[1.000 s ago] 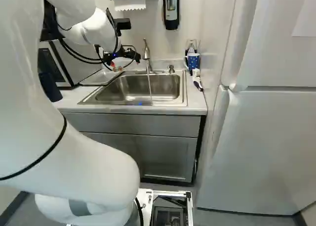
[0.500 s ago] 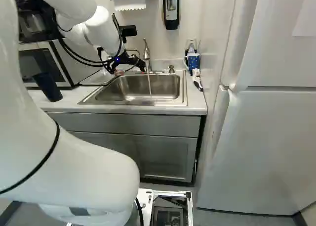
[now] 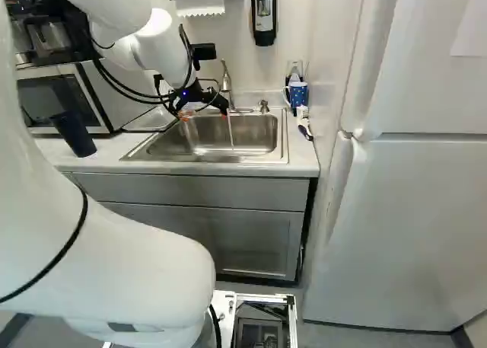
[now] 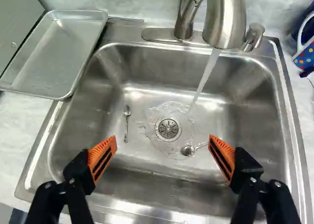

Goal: Rinse the cup and place it in the tray

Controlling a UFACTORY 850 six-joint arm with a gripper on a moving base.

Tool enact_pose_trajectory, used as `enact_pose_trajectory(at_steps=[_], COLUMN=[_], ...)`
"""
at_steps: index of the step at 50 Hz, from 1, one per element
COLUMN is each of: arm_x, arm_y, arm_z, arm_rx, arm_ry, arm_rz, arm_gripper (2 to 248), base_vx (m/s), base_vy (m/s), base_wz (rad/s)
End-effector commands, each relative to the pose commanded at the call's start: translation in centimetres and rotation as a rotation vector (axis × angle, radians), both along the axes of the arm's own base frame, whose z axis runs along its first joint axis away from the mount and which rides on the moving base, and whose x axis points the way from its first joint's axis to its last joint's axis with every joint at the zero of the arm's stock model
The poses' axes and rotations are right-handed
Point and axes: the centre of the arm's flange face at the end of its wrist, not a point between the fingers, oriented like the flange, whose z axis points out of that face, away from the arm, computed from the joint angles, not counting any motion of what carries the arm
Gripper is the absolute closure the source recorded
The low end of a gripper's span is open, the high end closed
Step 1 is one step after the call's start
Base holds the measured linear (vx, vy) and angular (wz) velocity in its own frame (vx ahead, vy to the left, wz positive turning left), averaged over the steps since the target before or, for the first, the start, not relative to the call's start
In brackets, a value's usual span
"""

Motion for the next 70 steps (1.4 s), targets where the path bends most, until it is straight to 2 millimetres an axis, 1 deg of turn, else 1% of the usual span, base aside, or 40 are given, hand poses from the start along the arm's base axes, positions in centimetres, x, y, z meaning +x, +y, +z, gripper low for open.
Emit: enact_pose_trajectory(at_steps=[13,21,29,39,70], arm_x=[0.1,0.8,1.7,2.2,2.9], arm_y=[0.3,1.1,2.3,3.9,9.0], arm_z=[0.0,0.1,0.1,0.2,0.3], arm_rx=[0.0,0.0,-0.001,-0.001,-0.002], arm_ry=[0.0,0.003,0.006,0.008,0.012], arm_rz=[0.008,0.024,0.048,0.083,0.191], arm_gripper=[3,3,3,3,3], base_vx=[0.0,0.0,0.0,0.0,0.0], base_vy=[0.0,0.0,0.0,0.0,0.0], base_wz=[0.0,0.0,0.0,0.0,0.0])
